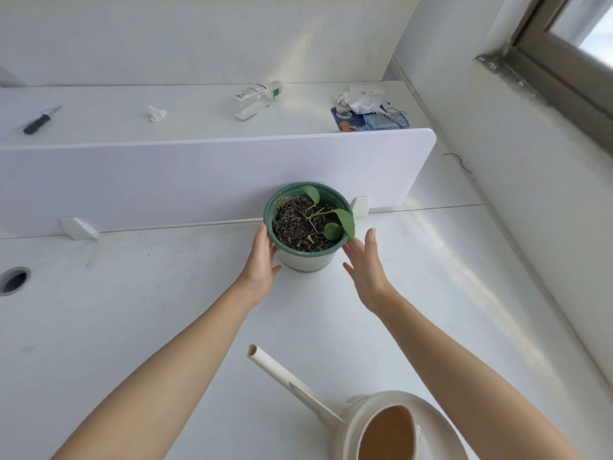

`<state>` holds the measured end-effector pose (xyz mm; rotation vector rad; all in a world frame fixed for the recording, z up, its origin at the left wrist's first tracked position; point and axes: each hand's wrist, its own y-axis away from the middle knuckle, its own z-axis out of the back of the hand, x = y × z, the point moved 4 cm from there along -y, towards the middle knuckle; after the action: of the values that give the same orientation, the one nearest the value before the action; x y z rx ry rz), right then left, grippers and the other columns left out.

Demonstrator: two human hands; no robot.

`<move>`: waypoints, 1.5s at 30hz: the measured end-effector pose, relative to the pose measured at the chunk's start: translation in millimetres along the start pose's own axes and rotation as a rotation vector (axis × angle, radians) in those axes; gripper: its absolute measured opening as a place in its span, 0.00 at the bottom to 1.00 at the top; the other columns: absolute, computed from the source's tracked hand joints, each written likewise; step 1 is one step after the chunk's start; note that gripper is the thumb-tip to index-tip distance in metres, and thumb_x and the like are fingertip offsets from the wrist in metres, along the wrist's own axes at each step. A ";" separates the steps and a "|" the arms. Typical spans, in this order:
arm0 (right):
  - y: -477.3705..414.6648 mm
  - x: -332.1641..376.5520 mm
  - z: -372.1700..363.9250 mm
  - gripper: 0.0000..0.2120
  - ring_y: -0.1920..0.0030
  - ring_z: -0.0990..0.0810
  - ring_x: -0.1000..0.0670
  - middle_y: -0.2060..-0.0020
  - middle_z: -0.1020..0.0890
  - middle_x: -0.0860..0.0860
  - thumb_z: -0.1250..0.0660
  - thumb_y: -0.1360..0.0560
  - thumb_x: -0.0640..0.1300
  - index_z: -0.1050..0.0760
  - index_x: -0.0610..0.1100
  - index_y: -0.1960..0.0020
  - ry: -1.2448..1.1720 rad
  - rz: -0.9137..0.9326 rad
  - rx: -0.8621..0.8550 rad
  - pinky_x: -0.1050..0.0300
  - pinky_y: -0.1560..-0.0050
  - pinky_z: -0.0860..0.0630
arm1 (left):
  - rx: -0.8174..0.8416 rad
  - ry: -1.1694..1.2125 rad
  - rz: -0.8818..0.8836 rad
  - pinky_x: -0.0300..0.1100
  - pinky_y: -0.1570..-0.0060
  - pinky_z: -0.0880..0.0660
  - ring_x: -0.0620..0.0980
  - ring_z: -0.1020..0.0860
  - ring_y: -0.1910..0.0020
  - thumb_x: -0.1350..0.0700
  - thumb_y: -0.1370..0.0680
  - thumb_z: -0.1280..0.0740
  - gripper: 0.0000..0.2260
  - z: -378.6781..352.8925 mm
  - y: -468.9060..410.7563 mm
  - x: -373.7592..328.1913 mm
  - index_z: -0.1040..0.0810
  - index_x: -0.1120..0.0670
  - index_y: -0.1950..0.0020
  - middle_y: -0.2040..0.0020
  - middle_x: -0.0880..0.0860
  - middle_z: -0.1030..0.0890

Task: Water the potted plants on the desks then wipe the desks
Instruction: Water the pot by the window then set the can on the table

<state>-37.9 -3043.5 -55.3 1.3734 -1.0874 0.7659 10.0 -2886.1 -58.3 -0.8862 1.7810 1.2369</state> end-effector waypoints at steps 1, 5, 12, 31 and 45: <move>-2.5 1.3 0.9 0.33 0.26 0.45 0.55 0.26 0.41 0.55 0.68 0.24 0.62 0.45 0.52 0.26 0.007 0.002 -0.011 0.50 0.28 0.49 | 0.012 -0.006 0.001 0.57 0.29 0.52 0.45 0.43 0.26 0.42 0.20 0.62 0.23 -3.1 2.3 2.3 0.43 0.42 0.27 0.26 0.44 0.39; -13.9 10.4 5.4 0.32 0.26 0.45 0.55 0.26 0.40 0.56 0.69 0.25 0.63 0.45 0.54 0.26 0.010 -0.031 -0.054 0.47 0.28 0.52 | 0.054 -0.066 0.019 0.54 0.29 0.52 0.50 0.48 0.24 0.42 0.20 0.64 0.24 -4.3 10.0 11.6 0.49 0.42 0.25 0.23 0.44 0.46; 7.2 9.6 28.9 0.35 0.25 0.44 0.49 0.25 0.45 0.48 0.64 0.25 0.65 0.52 0.47 0.24 -0.024 -0.095 -0.151 0.47 0.27 0.46 | -0.100 0.061 0.058 0.53 0.29 0.47 0.55 0.44 0.25 0.42 0.20 0.61 0.27 15.4 30.6 20.5 0.49 0.50 0.24 0.23 0.54 0.45; 278.2 -66.8 73.8 0.13 0.59 0.24 0.46 0.60 0.21 0.41 0.42 0.22 0.44 0.24 0.38 0.59 0.217 0.025 -0.501 0.57 0.58 0.29 | -0.301 0.304 -0.008 0.46 0.43 0.34 0.54 0.26 0.43 0.55 0.19 0.47 0.11 -4.6 189.8 88.5 0.27 0.53 0.43 0.49 0.54 0.22; 286.2 -79.0 57.5 0.13 0.65 0.27 0.53 0.67 0.26 0.50 0.41 0.22 0.48 0.27 0.41 0.60 0.296 -0.053 -0.413 0.64 0.63 0.33 | -0.143 0.247 0.017 0.49 0.36 0.36 0.52 0.27 0.45 0.56 0.20 0.42 0.10 -22.9 185.5 89.9 0.32 0.50 0.39 0.50 0.54 0.25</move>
<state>-338.7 -3058.9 -28.2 0.9033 -0.9091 0.6379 -196.3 -2865.1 -56.6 -1.1493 1.9121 1.3258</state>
